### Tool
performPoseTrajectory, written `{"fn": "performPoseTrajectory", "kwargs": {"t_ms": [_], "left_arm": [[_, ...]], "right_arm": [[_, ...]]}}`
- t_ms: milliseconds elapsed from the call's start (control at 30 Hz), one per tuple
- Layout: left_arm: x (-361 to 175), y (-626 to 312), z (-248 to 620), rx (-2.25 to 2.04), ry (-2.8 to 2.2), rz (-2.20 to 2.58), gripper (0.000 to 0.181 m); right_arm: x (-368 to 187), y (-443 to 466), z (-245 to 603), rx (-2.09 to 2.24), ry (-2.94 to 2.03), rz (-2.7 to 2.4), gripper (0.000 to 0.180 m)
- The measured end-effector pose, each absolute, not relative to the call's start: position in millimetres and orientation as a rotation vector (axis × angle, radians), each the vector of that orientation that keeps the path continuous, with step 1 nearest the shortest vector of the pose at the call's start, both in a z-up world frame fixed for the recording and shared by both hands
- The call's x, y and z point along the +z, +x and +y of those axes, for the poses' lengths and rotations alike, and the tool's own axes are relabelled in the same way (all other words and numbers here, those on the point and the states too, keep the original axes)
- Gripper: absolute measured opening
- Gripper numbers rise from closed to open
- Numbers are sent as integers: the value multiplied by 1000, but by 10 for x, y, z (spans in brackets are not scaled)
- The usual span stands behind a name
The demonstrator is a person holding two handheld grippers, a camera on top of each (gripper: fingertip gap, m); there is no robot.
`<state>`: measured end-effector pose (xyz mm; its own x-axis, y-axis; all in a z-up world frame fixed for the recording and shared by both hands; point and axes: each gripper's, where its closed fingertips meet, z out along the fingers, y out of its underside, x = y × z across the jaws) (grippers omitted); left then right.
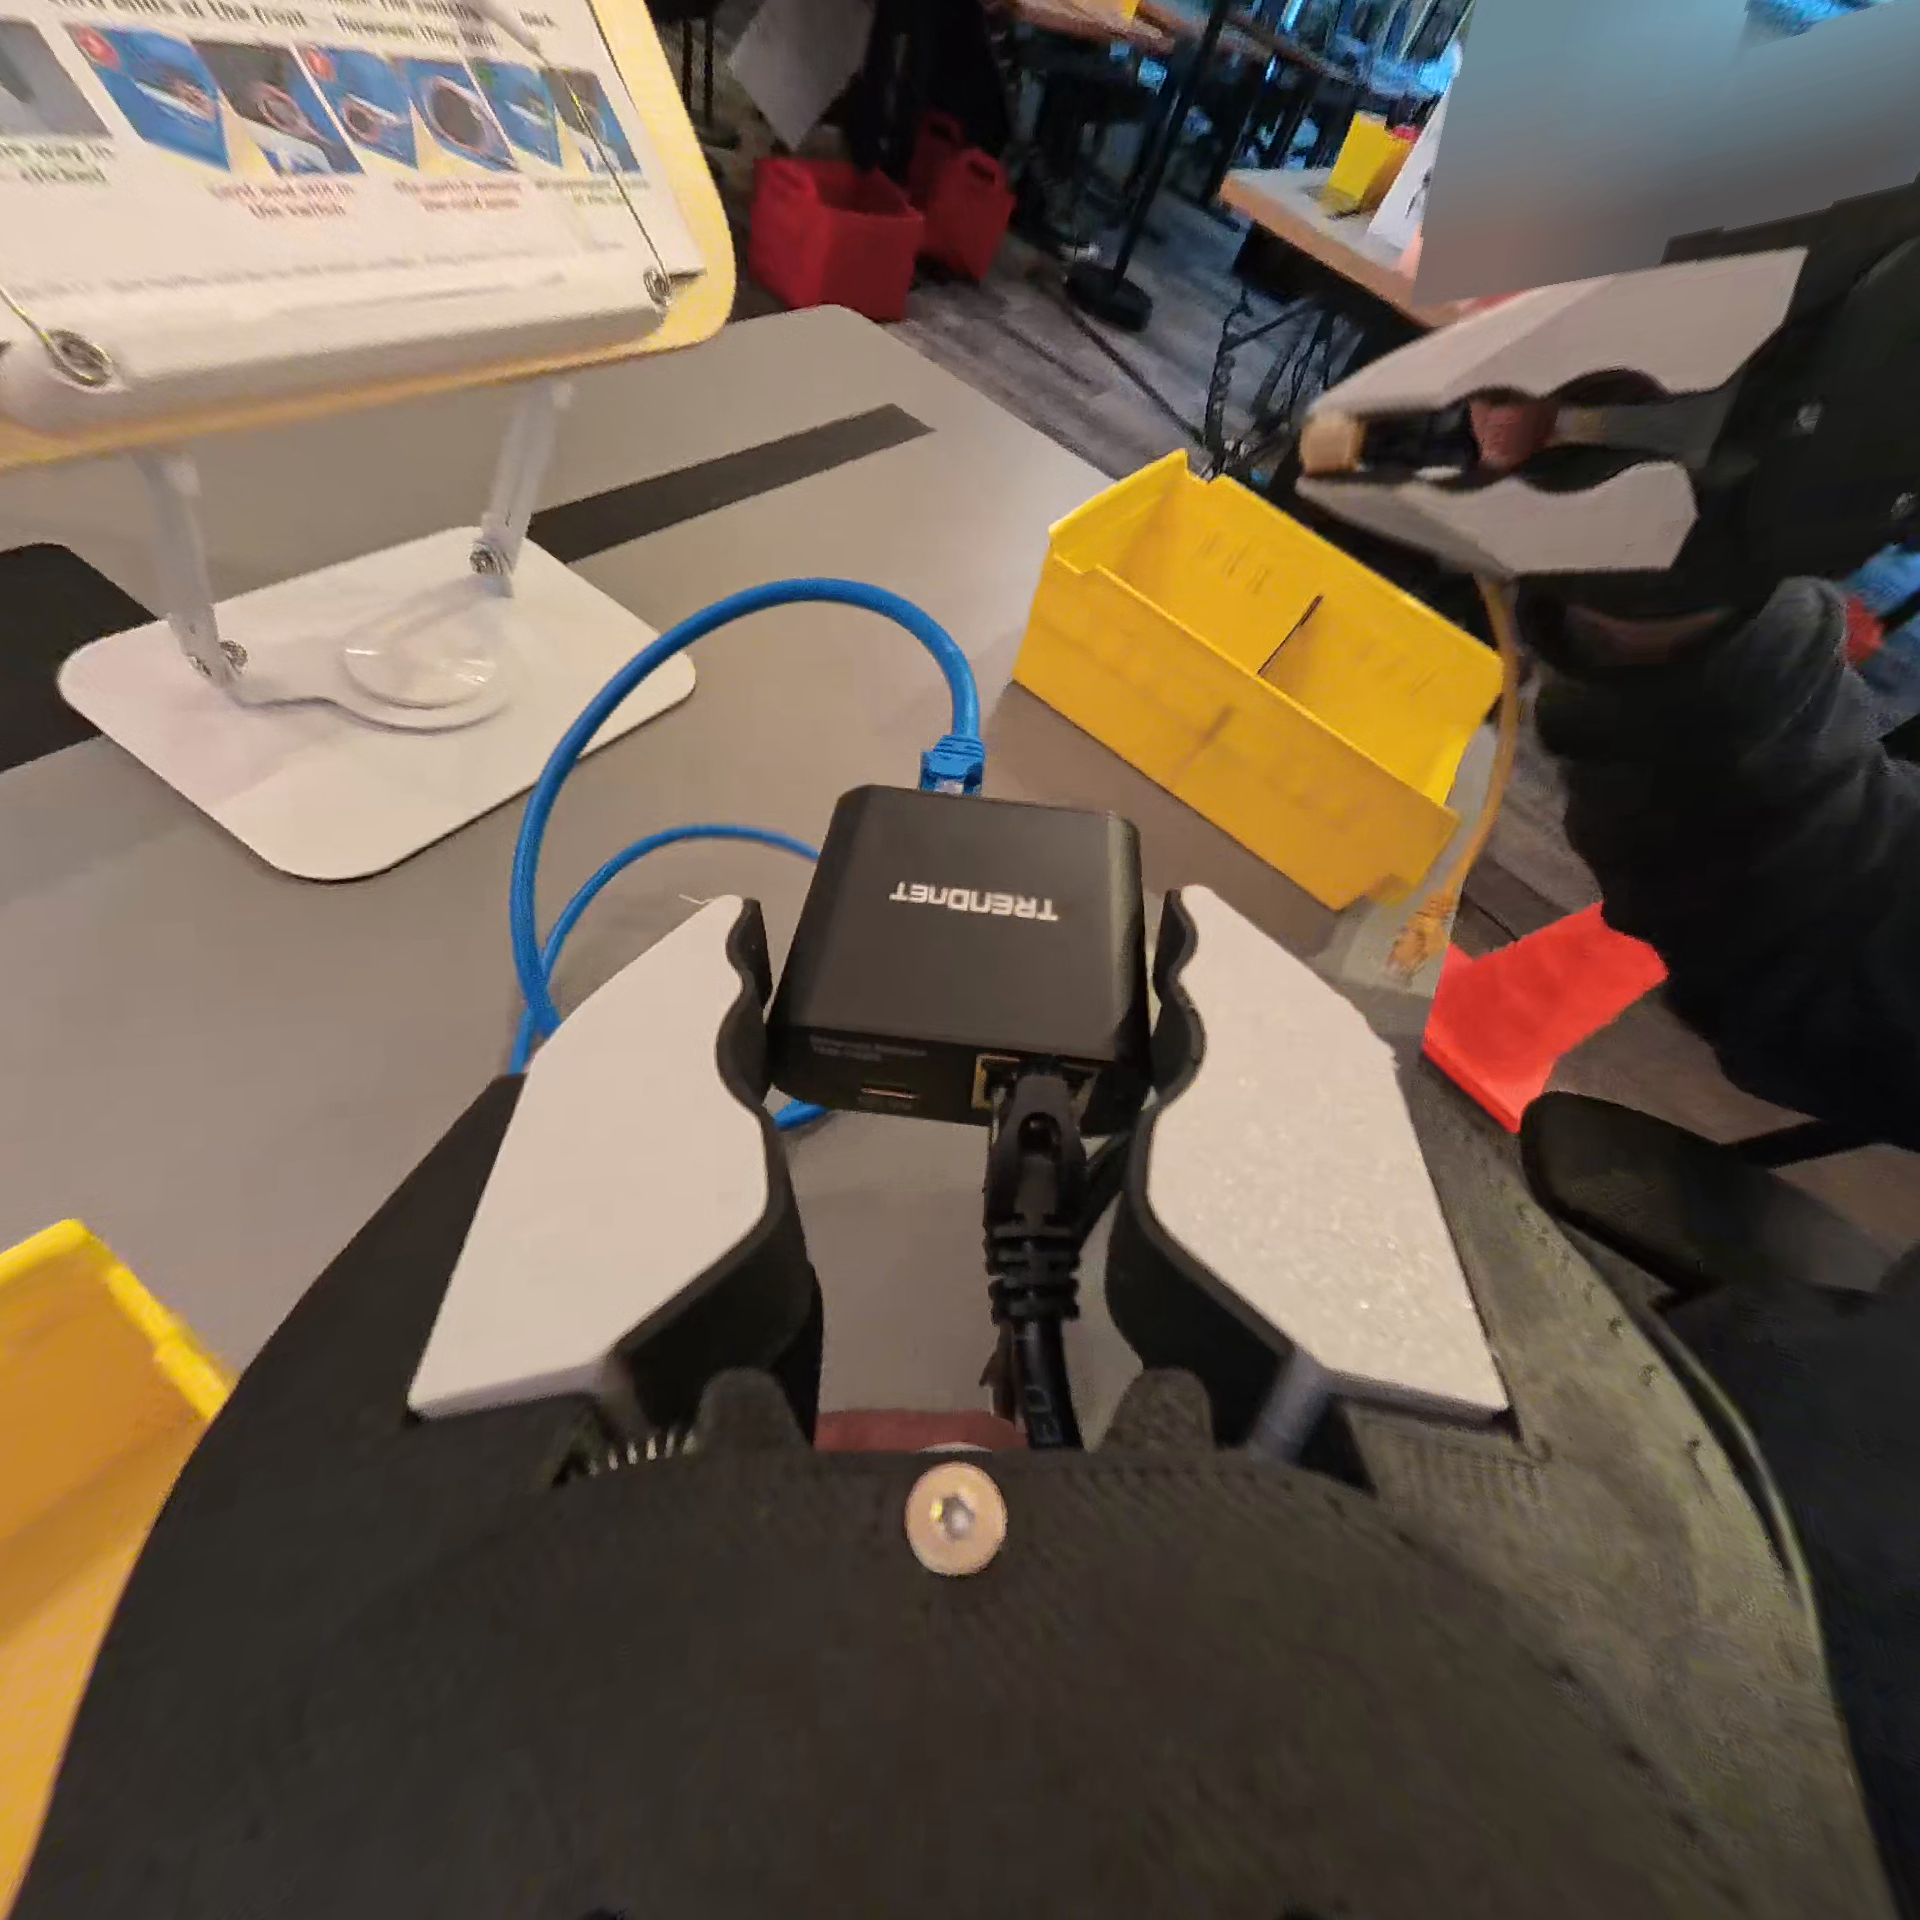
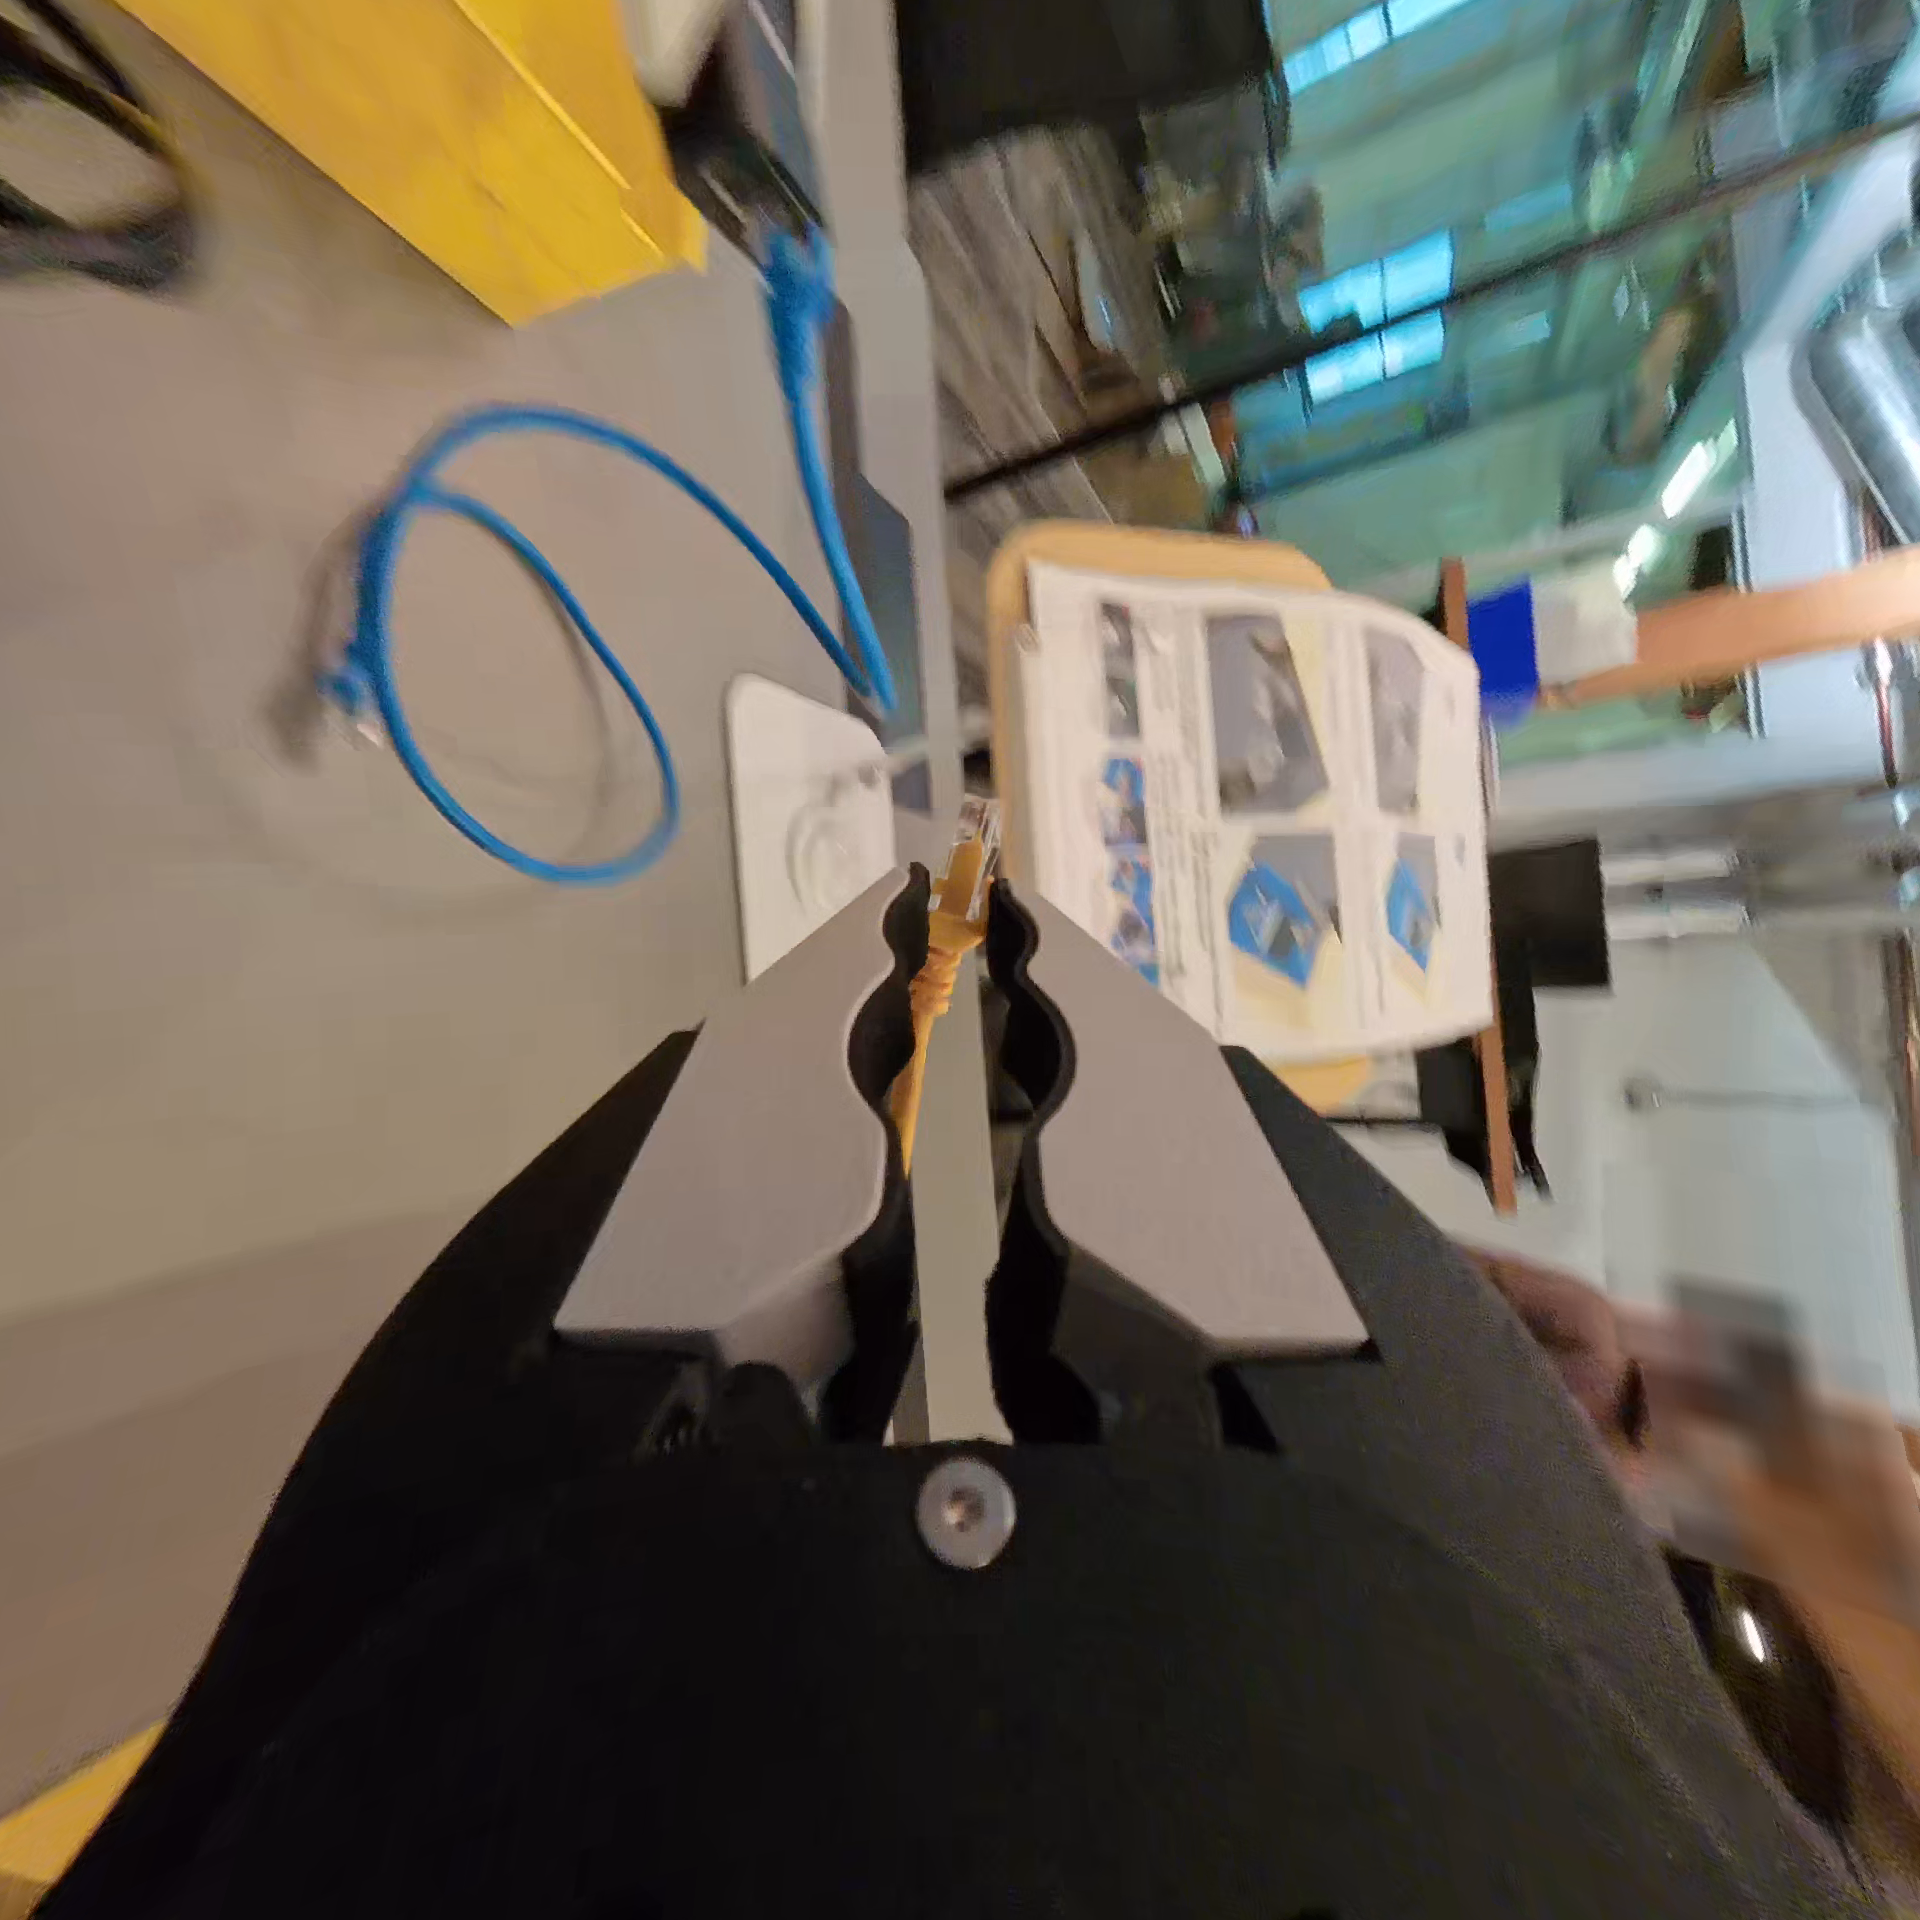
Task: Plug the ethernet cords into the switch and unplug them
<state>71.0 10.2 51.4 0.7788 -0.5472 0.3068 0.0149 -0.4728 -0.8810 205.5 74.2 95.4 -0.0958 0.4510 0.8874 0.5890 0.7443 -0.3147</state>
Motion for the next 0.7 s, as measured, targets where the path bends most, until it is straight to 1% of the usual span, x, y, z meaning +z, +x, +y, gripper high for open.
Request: {"fn": "performPoseTrajectory", "kwargs": {"t_ms": [33, 167, 333, 400, 533, 700], "left_arm": [[532, 679, 101, -693, -1950, 393, 71], [504, 624, 70, -653, -1933, 398, 71], [410, 649, 55, -667, -1938, 407, 71], [389, 659, 64, -678, -1941, 404, 71], [371, 683, 62, -677, -1944, 410, 71], [336, 676, 42, -666, -1953, 408, 71]], "right_arm": [[1056, 2179, 866, -186, -877, -1687, 9], [1356, 2806, 1239, -234, -1076, -1497, 10], [1340, 3818, 1663, -351, -1320, -1221, 10], [1198, 4185, 1811, -354, -1415, -1085, 10], [685, 4817, 2084, -424, -1536, -857, 10], [26, 5103, 2109, -397, -1660, -744, 11]]}}
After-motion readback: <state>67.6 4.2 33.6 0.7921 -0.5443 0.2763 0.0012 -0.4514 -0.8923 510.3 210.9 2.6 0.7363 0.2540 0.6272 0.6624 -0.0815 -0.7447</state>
